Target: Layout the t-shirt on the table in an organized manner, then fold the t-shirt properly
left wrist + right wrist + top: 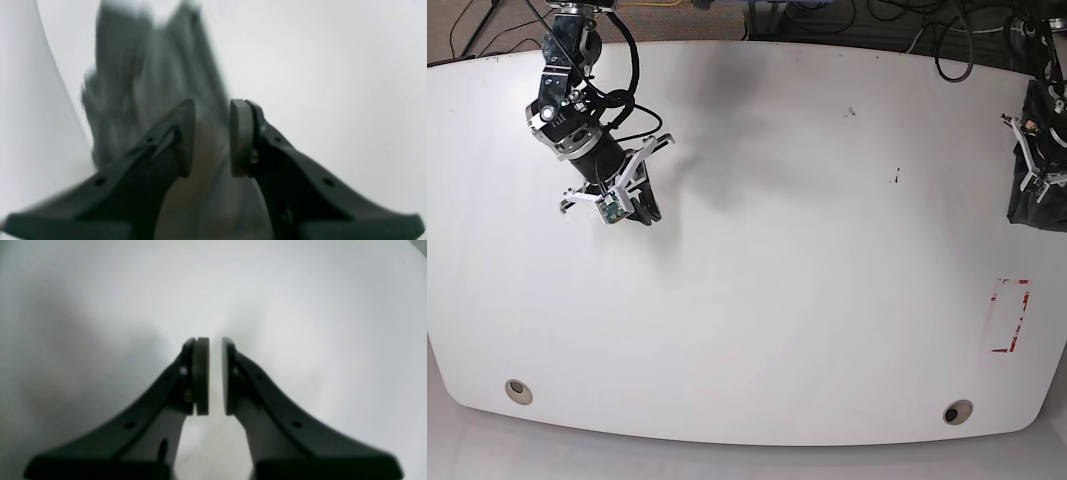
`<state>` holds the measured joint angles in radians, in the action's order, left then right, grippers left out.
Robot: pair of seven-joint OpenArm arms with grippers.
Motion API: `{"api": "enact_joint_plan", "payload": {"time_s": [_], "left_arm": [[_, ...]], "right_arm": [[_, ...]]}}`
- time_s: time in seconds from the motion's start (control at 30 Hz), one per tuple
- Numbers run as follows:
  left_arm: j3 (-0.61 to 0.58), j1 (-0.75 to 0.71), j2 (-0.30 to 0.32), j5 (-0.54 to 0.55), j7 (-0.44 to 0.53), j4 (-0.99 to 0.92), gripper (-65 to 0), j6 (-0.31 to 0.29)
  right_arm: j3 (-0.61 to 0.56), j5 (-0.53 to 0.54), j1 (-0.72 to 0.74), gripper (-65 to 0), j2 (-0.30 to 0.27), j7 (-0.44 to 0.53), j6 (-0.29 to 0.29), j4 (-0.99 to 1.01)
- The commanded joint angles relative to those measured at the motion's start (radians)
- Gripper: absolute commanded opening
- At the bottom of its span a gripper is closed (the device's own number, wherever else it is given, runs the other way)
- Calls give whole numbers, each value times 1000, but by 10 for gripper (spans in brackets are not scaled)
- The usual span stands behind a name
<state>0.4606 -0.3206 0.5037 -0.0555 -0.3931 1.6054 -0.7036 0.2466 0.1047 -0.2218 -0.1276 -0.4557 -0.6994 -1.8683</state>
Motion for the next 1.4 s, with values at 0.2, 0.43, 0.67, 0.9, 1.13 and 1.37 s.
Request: {"api": "enact_joint_plan", "payload": {"time_s": [0.2,0.43,0.67,0.9,1.13,1.37], "left_arm": [[0,-38,-156,15,342,80,-492,91],[-3,-81,-305,15,510,109,-492,126],[-9,-220,-411,15,570,197,-496,126],[-9,-409,-518,18,584,275,-494,126],[-9,-619,-584,23,583,312,-494,126],[-9,-805,-592,26,580,303,-496,126]], "right_arm": [[6,-113,-58,-591,-1,326,59,124],[24,-104,-169,-591,-8,529,146,175],[35,-101,-317,-591,-4,596,169,155],[35,-58,-506,-591,-2,596,174,101],[35,56,-686,-593,-7,598,174,80],[26,100,-881,-593,-1,599,166,66]]}}
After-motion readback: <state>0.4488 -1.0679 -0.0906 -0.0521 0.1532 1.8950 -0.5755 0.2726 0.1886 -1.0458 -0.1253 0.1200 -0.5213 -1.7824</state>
